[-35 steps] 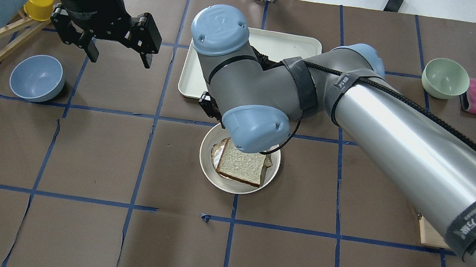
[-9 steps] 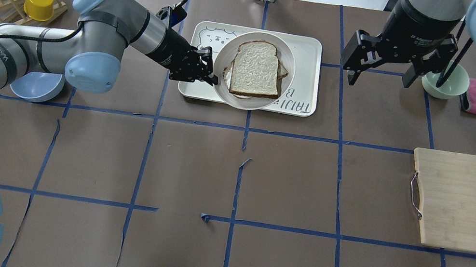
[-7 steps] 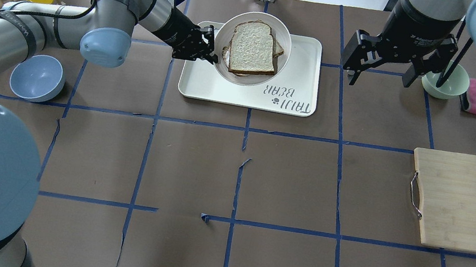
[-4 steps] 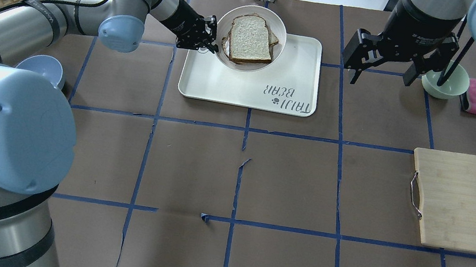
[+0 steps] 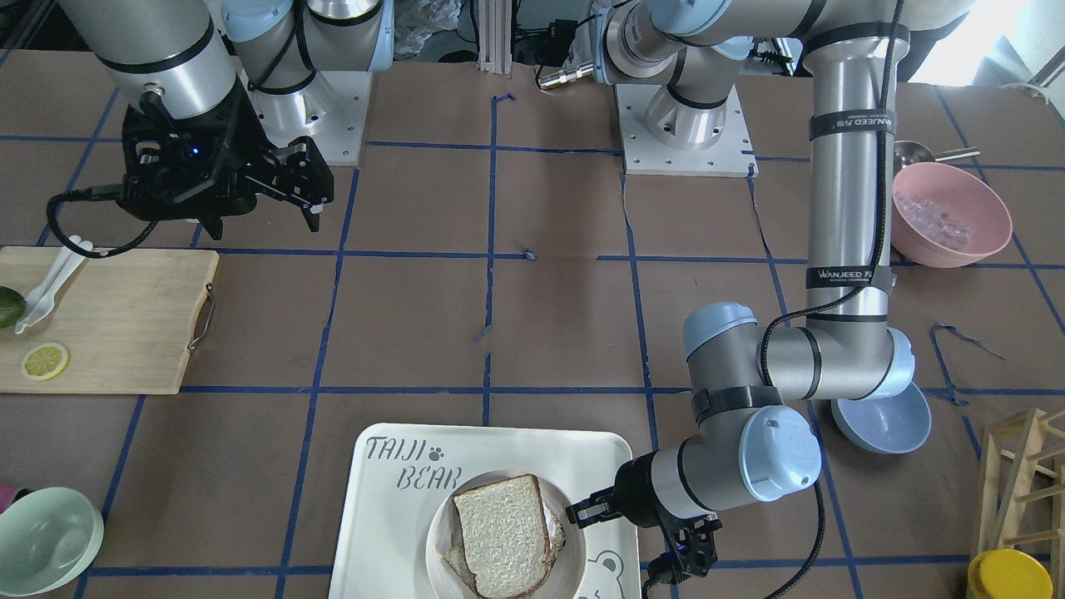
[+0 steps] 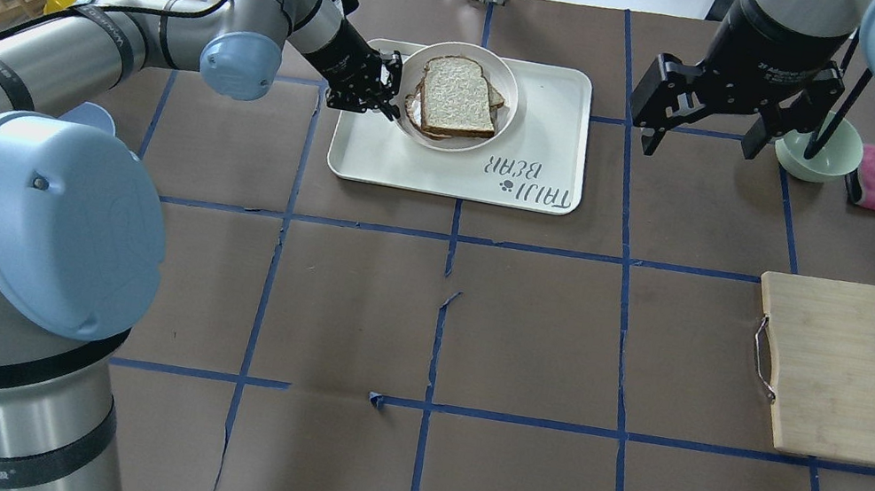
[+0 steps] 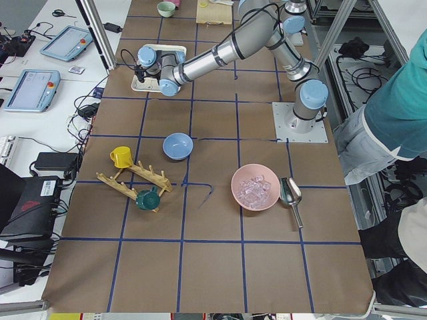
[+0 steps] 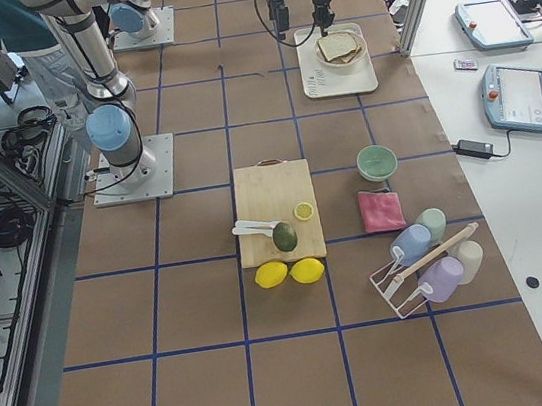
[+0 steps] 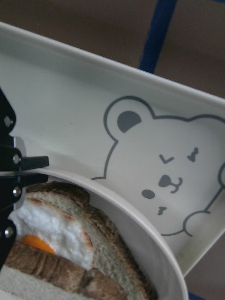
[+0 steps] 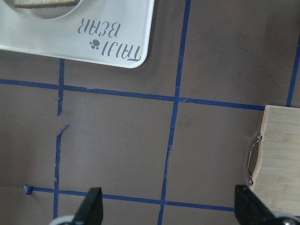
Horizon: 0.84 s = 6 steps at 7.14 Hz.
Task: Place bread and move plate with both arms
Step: 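Slide the plate with the left gripper onto the cream bear tray, then open the left gripper and release the plate rim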
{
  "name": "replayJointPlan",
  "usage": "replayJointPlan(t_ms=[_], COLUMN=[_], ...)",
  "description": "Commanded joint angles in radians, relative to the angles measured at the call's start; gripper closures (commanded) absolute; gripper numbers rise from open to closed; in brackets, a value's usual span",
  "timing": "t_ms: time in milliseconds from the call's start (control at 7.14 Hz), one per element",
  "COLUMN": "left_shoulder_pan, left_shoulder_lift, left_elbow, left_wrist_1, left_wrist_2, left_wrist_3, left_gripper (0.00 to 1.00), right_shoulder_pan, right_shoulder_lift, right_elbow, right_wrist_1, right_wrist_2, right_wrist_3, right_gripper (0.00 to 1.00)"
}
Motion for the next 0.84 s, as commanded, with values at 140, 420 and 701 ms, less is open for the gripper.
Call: replayJointPlan(t_ms=[140, 420, 701], left_shoulder_pan=[-0.01, -0.027, -0.09], left_shoulder_lift=[0.041, 0.162, 0.304], left_elbow=[0.0, -0.011, -0.035], left_wrist_1=[-0.025, -0.177, -0.32], left_wrist_2=[0.003, 0.027, 0.173], left_wrist_3=[-0.004, 0.0, 0.002], left_gripper=[0.0, 0.0, 0.0], right_shoulder_pan=[0.0, 0.0, 0.001], right_shoulder_lift=[0.0, 0.0, 0.0], right_elbow=[0.0, 0.0, 0.0], right_wrist_1=[0.0, 0.0, -0.002], right_wrist_2=[0.002, 0.002, 0.032], right_wrist_3=[0.002, 0.002, 0.005], right_gripper=[0.0, 0.0, 0.0])
